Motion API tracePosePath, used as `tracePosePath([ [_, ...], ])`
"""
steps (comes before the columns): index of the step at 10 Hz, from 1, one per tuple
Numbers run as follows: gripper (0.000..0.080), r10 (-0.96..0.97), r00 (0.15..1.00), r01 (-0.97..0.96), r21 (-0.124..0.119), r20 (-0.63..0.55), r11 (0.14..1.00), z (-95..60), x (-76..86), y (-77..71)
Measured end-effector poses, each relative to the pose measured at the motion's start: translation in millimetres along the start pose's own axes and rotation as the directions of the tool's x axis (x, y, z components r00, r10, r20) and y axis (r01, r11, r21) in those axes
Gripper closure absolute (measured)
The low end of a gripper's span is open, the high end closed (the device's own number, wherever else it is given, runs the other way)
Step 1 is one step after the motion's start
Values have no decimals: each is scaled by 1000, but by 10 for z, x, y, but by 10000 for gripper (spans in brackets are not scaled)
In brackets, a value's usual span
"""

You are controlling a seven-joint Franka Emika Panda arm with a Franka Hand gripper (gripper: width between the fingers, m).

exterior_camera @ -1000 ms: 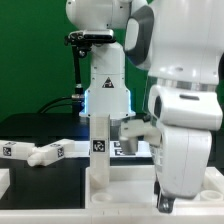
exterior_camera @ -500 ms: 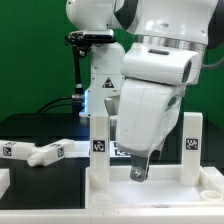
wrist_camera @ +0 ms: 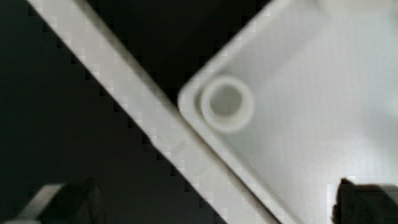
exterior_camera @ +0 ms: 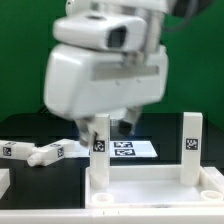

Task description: Assemble desk

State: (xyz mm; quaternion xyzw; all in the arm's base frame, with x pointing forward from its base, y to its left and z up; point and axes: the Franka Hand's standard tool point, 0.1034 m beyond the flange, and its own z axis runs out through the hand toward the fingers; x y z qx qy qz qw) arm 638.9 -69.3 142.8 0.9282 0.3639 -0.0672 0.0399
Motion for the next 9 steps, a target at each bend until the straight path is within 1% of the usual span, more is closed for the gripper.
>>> tracePosePath([
  [1,151,84,996,-84,-2,1,996,-17,-88,57],
  [2,151,122,993,-122,-1,4,993,27,-33,8],
  [3,151,206,979,-206,2,4,979,37,-14,-12],
  [5,151,335,942,-335,1,4,942,33,-38,10],
  [6,151,405,914,-404,48,-7,913,-20,-186,43],
  [7,151,495,869,-492,85,-18,866,-89,-511,56],
  [8,151,574,819,-569,102,-22,816,-104,-815,-19],
  [9,151,666,746,-660,117,-12,742,-69,-968,-111],
])
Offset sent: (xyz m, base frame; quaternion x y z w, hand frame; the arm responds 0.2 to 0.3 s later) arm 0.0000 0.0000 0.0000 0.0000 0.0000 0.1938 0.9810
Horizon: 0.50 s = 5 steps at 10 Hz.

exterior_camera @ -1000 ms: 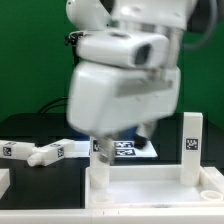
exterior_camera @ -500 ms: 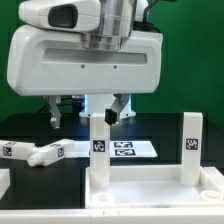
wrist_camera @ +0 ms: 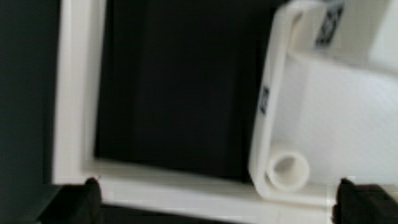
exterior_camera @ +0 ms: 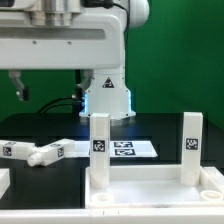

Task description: Assemble desk

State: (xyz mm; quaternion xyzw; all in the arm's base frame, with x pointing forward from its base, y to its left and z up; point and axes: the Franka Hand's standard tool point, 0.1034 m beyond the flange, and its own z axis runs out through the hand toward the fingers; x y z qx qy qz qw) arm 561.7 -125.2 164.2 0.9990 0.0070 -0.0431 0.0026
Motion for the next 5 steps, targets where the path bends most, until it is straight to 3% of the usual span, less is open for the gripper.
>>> tracePosePath([
  [5,151,273,962,-273,-1,6,962,36,-6,-18],
])
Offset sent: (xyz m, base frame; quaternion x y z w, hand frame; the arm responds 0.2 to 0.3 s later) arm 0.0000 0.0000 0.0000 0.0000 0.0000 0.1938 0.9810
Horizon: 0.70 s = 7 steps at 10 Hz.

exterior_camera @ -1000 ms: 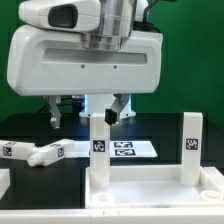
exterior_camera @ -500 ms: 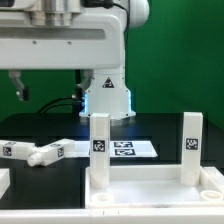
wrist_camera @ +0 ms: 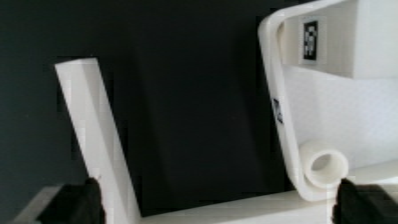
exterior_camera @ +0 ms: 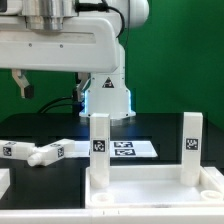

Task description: Assemble desk

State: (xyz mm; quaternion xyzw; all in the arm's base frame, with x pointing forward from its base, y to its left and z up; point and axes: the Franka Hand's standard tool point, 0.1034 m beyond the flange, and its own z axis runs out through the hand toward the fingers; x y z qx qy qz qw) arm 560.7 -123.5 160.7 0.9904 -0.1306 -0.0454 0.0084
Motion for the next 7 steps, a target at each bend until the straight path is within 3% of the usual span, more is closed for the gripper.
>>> tracePosePath([
  [2,151,60,998,-62,43,35,997,-25,-37,17],
  [3,151,66,997,-68,50,34,996,-40,-20,12],
  [7,151,82,996,-84,48,43,995,-9,-34,4],
])
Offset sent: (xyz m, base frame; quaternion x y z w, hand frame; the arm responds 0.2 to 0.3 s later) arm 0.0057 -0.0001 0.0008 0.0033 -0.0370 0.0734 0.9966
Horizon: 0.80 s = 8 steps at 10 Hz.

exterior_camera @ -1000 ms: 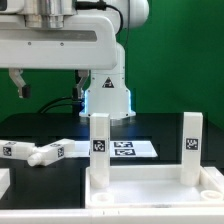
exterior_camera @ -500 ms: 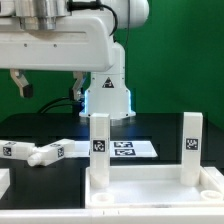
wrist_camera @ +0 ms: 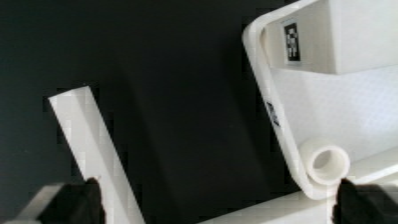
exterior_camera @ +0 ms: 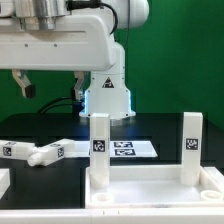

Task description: Assemble desk

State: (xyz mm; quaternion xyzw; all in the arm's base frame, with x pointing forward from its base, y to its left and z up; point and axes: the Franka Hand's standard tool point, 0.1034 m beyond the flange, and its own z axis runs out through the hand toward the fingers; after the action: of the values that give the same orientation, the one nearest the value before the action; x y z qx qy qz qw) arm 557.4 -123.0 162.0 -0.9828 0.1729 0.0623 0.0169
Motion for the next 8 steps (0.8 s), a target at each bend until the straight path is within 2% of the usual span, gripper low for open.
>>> tracePosePath([
  [2,151,-5,1000,5,3,-1,1000,25,-4,11],
  [3,151,-13,1000,13,40,-2,999,243,-70,163],
  [4,151,-21,999,18,56,44,998,484,-244,419],
  [5,151,-32,998,29,62,59,998,590,-335,563],
  [6,151,-34,999,31,50,43,998,701,-426,642],
  [7,151,-9,999,7,48,42,999,701,-486,589],
  [8,151,-19,999,17,50,41,999,692,-477,573],
])
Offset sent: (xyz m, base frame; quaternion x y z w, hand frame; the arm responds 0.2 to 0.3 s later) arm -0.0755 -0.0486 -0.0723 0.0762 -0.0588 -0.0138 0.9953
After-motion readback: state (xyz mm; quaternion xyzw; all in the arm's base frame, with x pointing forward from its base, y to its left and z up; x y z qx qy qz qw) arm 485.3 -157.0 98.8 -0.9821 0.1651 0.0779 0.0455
